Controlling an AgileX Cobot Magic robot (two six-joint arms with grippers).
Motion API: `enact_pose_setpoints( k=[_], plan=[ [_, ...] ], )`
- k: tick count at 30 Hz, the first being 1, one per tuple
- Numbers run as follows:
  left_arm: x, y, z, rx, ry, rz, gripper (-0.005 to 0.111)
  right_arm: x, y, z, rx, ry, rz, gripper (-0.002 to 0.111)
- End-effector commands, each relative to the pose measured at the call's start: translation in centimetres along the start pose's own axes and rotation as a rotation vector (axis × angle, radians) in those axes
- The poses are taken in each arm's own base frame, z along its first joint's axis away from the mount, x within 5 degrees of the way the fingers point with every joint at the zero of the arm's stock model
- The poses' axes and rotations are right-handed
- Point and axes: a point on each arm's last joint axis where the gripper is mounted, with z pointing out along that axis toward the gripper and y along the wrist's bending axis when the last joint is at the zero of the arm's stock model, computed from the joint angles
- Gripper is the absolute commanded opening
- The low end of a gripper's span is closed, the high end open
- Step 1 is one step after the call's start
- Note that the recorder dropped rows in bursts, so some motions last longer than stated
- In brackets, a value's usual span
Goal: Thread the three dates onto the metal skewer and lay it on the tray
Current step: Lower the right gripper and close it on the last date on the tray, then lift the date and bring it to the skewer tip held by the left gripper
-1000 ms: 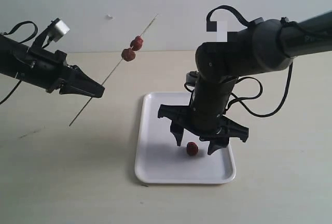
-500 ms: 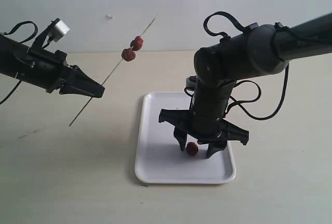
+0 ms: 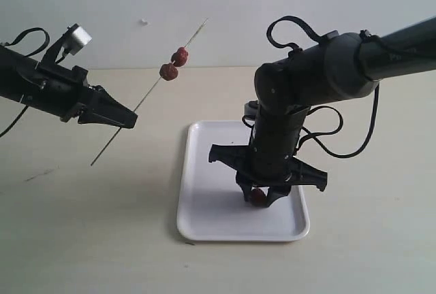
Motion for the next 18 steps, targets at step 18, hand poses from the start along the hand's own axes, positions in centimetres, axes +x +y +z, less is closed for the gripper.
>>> enact_pose_setpoints(
  k=[18],
  plan=[
    [-0.2,-0.9,-0.3,0.065,0.012,0.005,0.0,-3.3,-2.1,-3.6,0.036,-0.219,-0.097,0.027]
  ],
)
